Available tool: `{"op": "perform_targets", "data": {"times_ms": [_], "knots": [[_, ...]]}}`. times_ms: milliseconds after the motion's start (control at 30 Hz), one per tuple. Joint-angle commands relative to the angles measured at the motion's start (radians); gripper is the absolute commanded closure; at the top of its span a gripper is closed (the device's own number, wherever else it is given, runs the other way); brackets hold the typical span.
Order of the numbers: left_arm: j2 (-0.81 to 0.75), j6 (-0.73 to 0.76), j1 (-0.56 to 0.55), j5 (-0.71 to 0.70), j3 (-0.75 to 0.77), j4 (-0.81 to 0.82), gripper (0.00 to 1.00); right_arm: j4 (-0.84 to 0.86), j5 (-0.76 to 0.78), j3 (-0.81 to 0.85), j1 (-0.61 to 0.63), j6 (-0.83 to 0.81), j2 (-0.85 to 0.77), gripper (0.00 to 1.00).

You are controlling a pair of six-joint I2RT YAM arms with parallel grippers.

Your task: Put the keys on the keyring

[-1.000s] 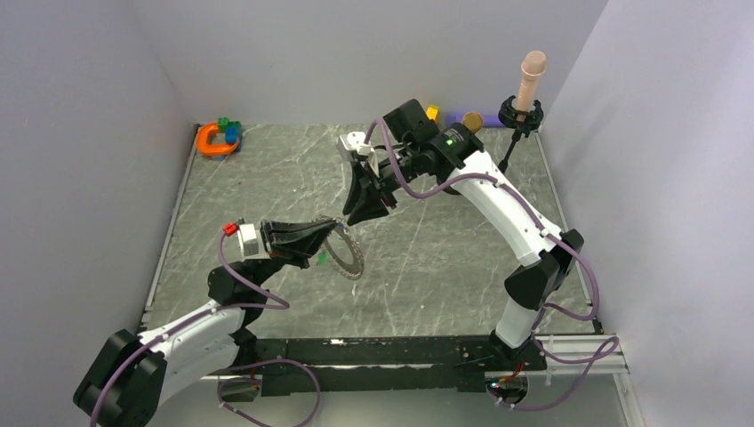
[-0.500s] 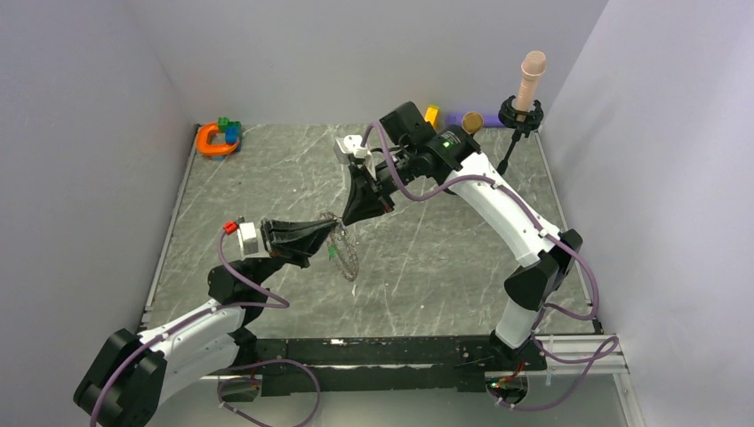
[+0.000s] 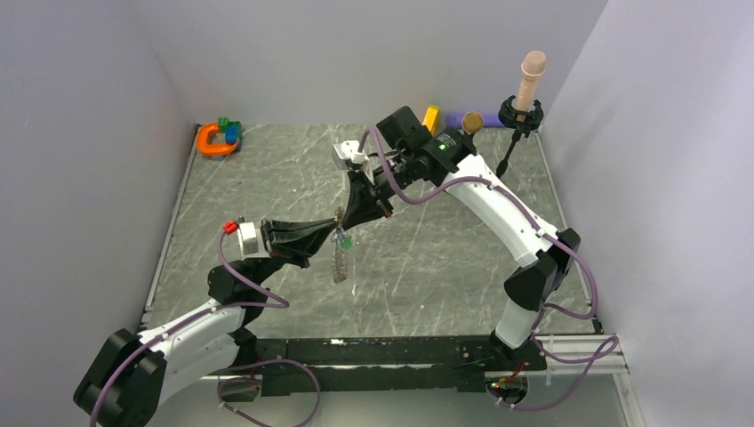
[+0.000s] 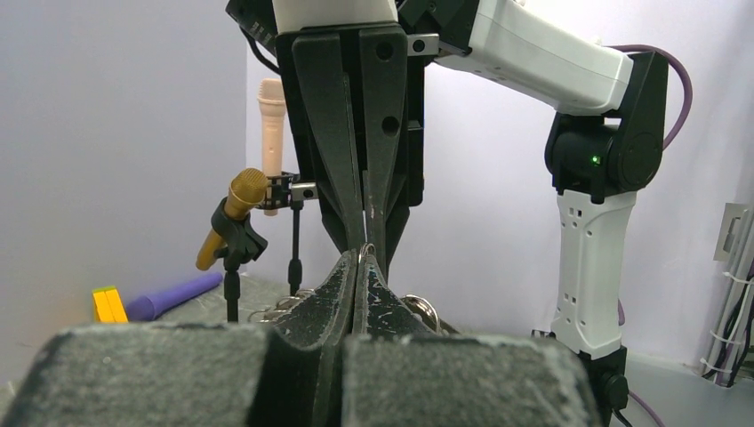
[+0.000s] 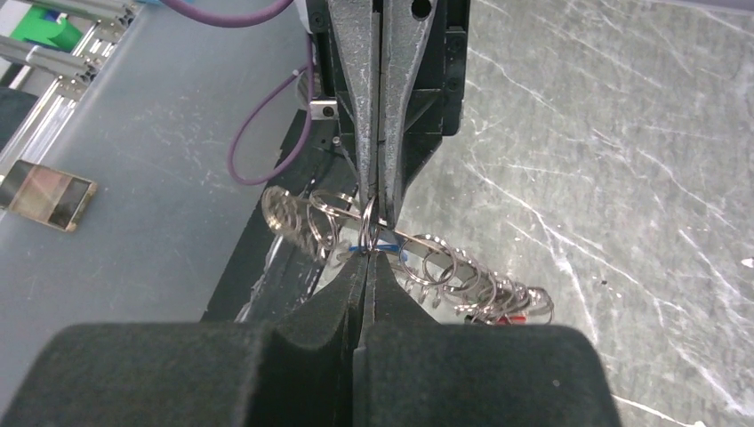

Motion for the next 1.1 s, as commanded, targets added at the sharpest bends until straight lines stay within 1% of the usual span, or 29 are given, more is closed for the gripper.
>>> {"op": "perform_targets", "data": {"times_ms": [0, 267, 300, 333, 367, 400, 433, 800, 967, 1000, 1067], "knots": [[0.001, -0.015, 0.003, -0.029, 0.064, 0.183, 1.00, 0.008, -0.040, -0.018, 0.026, -0.008, -0.006, 1.00], [0.001, -0.015, 0.003, -0.032, 0.084, 0.183, 1.00, 0.049, -0.035, -0.031, 0.029, 0.040, -0.007, 1.00], [0.003, -0.016, 0.003, -0.030, 0.083, 0.182, 1.00, 0.055, -0.027, -0.028, 0.028, 0.051, -0.006, 0.95], [0.004, -0.015, 0.003, -0.025, 0.079, 0.182, 1.00, 0.053, -0.023, -0.018, 0.026, 0.055, -0.005, 0.85], [0.004, -0.016, 0.003, -0.022, 0.076, 0.182, 1.00, 0.047, -0.018, -0.005, 0.023, 0.052, -0.005, 0.78], [0.003, -0.016, 0.005, -0.019, 0.071, 0.182, 1.00, 0.038, -0.019, 0.006, 0.017, 0.045, -0.006, 0.74], [0.001, -0.017, 0.004, -0.015, 0.067, 0.180, 1.00, 0.034, -0.021, 0.015, 0.011, 0.040, -0.008, 0.72], [0.014, -0.035, 0.011, 0.010, 0.037, 0.180, 1.00, 0.022, -0.050, 0.066, -0.015, 0.033, -0.007, 0.71], [0.028, -0.044, 0.010, 0.022, 0.041, 0.180, 1.00, 0.039, -0.049, 0.056, -0.016, 0.051, -0.004, 0.71], [0.028, -0.043, 0.010, 0.022, 0.041, 0.181, 1.00, 0.041, -0.050, 0.056, -0.016, 0.053, -0.004, 0.72], [0.027, -0.042, 0.010, 0.020, 0.041, 0.181, 1.00, 0.049, -0.053, 0.049, -0.015, 0.064, -0.003, 0.77]]}}
